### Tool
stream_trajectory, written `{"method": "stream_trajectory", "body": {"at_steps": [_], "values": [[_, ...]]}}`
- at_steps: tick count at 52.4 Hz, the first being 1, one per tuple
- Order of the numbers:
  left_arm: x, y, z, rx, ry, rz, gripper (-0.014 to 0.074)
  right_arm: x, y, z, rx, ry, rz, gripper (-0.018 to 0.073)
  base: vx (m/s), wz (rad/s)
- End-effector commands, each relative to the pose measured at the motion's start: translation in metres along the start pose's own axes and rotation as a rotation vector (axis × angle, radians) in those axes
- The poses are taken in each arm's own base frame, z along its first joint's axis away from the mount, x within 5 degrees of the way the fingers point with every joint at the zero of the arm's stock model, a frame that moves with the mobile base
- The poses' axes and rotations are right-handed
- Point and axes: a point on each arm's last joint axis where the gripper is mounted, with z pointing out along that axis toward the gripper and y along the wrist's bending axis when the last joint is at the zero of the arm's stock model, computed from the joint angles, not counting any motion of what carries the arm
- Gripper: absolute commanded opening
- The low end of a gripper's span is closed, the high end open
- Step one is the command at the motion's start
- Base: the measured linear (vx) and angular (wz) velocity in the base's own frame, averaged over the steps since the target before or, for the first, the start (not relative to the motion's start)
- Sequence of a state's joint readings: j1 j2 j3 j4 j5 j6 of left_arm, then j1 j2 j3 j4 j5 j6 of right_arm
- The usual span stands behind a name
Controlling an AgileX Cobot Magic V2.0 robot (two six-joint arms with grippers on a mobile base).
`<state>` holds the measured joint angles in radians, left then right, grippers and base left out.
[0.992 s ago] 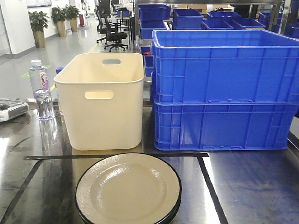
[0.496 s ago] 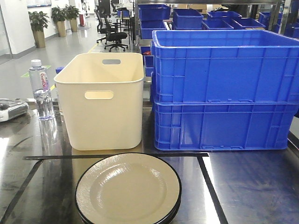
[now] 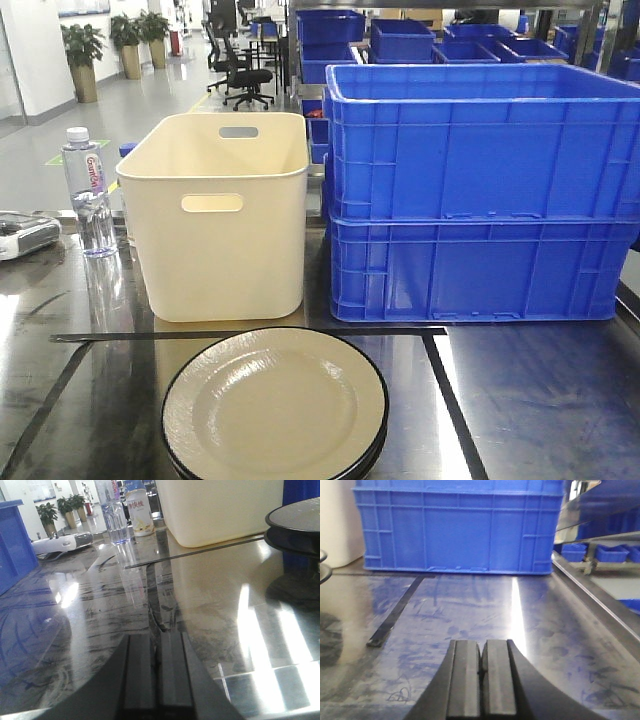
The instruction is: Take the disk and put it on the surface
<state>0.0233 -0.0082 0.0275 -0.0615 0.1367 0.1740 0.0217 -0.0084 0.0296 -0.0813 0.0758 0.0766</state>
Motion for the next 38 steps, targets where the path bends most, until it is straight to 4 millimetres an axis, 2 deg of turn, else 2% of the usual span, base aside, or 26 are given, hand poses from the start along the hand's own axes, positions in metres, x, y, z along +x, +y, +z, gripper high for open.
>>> {"method": "stream_trajectory", "body": {"at_steps": [1, 38], "values": [[-0.0031, 0.0004, 0.0000, -0.006, -0.073, -0.001, -0.0001, -0.0009, 0.0002, -0.0002, 0.002, -0.067, -0.016, -0.0009, 0.00, 0.00], [-0.0028, 0.0004, 0.0000, -0.006, -0.070, -0.001, -0.0001, -0.0011, 0.0002, -0.0004, 0.002, -0.070, -0.016, -0.0009, 0.00, 0.00]]}}
